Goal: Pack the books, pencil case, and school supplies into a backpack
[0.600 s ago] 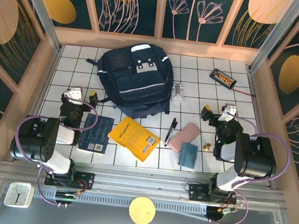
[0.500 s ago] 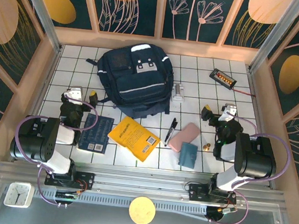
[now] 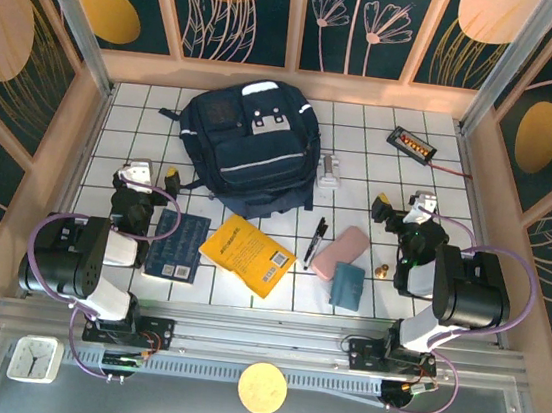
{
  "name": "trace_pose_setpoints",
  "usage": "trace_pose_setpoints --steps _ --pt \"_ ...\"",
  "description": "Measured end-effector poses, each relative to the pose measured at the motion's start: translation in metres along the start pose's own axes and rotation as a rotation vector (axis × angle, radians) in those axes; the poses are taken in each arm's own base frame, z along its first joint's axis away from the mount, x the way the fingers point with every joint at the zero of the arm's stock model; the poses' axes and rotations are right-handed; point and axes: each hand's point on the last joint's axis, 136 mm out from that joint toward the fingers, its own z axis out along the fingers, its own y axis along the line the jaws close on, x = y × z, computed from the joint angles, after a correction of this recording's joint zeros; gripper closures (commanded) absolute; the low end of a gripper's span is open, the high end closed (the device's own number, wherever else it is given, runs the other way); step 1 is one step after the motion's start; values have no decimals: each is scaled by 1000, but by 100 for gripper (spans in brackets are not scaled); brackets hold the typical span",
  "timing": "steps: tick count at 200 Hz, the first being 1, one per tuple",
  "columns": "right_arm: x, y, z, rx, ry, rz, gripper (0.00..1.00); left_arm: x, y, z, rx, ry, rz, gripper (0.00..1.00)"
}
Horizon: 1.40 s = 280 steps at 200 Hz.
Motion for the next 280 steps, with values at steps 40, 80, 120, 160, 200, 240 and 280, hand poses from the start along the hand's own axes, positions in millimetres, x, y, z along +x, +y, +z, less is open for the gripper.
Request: trace_pose_setpoints --steps 40,80,120,160,200,240,280 --pt "0 -2 0 11 -1 0 1 -1 1 1 -7 -1 -1 1" --pt "0 -4 0 22 -3 0 1 0 1 1 -7 2 -4 1" --pt "-1 -4 0 26 -3 0 1 0 2 1 -11 2 -6 1" --pt "-1 -11 0 69 14 15 4 1 6 0 -35 13 -15 1" --pt "-89 -27 34 143 45 167 1 -52 14 -4 -96 -21 -106 1" --pt "-168 36 84 -53 222 326 2 -128 -12 -14 5 -38 -189 1" --pt "-67 170 97 -307 710 463 5 -88 -67 -5 111 259 -155 1"
